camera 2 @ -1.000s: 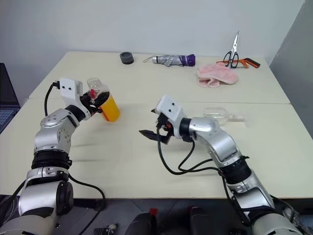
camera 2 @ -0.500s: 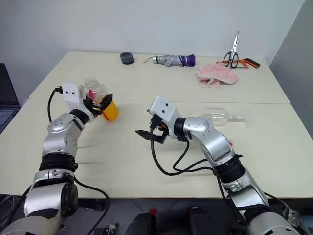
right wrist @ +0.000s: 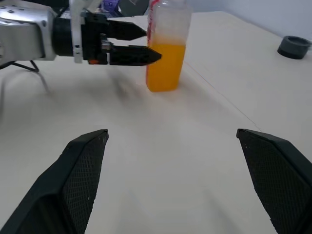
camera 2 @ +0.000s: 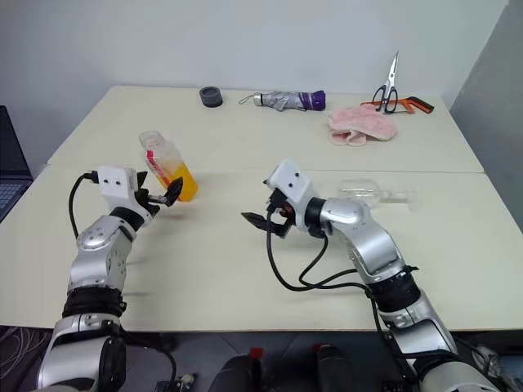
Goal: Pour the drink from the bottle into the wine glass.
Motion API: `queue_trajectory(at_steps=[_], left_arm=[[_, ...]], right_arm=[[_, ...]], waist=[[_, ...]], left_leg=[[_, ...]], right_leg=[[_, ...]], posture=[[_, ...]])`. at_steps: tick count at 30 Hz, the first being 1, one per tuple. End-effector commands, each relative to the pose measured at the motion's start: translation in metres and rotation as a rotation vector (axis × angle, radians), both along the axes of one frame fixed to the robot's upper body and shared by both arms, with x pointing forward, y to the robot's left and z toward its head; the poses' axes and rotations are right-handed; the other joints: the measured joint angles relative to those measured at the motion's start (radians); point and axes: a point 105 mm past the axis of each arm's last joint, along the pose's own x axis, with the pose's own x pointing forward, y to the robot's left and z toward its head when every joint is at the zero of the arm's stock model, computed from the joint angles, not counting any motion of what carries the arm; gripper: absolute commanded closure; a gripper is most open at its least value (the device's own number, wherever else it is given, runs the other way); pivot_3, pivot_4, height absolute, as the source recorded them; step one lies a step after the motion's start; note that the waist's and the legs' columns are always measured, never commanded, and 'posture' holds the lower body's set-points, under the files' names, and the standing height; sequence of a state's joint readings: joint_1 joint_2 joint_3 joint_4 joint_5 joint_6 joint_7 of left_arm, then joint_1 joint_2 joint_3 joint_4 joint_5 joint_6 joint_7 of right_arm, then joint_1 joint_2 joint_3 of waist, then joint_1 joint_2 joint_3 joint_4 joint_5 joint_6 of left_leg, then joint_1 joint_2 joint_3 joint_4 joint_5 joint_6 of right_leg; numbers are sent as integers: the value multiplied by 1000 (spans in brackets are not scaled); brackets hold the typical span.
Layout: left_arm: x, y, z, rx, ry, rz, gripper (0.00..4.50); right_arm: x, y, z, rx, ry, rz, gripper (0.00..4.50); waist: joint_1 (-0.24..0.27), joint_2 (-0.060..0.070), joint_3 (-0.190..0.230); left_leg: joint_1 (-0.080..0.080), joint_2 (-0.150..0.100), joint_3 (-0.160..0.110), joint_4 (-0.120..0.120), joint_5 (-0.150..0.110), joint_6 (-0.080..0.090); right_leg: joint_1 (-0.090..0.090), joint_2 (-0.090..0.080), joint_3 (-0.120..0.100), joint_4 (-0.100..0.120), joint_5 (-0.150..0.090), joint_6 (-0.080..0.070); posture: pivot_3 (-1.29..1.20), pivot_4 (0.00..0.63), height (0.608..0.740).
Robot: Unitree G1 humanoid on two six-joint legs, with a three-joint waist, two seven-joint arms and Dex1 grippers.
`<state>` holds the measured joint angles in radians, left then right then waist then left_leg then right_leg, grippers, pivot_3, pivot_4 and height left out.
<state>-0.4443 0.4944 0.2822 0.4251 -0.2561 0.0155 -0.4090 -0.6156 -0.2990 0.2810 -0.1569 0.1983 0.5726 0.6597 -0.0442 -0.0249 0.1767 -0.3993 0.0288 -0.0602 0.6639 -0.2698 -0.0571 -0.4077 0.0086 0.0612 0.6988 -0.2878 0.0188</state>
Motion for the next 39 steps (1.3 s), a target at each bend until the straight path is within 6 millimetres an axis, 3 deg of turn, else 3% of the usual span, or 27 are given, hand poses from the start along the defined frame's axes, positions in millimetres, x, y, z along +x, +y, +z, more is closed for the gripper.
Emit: queue_trajectory(at_steps=[1, 3, 7, 12, 15, 23, 32, 39], left_arm=[[-20, -1, 23, -16, -106, 5, 20], [-34, -8, 20, -4, -101, -25, 20], [-56, -57, 16, 63, -57, -256, 20], [-72, -116, 17, 113, 15, -618, 20], [-77, -133, 19, 142, 55, -780, 20], [-89, -160, 14, 275, 134, -1072, 20], [-83, -170, 18, 260, 104, -1089, 20], [-81, -172, 18, 254, 95, -1078, 20]], right_arm=[[-2, -20, 15, 46, -90, -79, 0], [-6, -33, 14, 54, -112, -128, 0], [-17, -66, 16, 32, -204, -250, 0], [-15, -111, 3, -205, -364, -409, 0], [-6, -133, -11, -382, -436, -480, 0], [30, -186, -27, -771, -590, -632, 0], [62, -206, -34, -1063, -763, -664, 0], [75, -213, -44, -1124, -774, -662, 0]], waist=[[4, 0, 0], [6, 0, 0], [12, 0, 0], [17, 0, 0], [12, 0, 0], [-3, 0, 0], [-4, 0, 0], [-5, 0, 0]], left_leg=[[0, 0, 0, 0, 0, 0], [0, 0, -1, 0, 0, 0], [0, 0, 0, 0, 0, 0], [2, -2, 1, 0, 0, 0], [4, -3, 4, 0, 0, 0], [6, -2, 9, -1, 0, 0], [5, -2, 9, -1, 0, 0], [5, -3, 9, -1, 0, 0]], right_leg=[[0, -1, 0, 0, 0, 0], [0, -1, 1, 0, 0, 0], [1, -1, 2, -1, 0, 0], [3, 4, 1, -1, 0, 2], [3, 8, 3, -1, 0, 2], [3, 10, 7, -1, 0, 1], [2, 9, 8, -1, 0, 1], [2, 8, 8, -1, 0, 1]], posture=[[0, 150, 740], [0, 150, 740], [0, 150, 740], [0, 150, 740], [0, 150, 740], [0, 150, 740], [0, 150, 740], [0, 150, 740]])
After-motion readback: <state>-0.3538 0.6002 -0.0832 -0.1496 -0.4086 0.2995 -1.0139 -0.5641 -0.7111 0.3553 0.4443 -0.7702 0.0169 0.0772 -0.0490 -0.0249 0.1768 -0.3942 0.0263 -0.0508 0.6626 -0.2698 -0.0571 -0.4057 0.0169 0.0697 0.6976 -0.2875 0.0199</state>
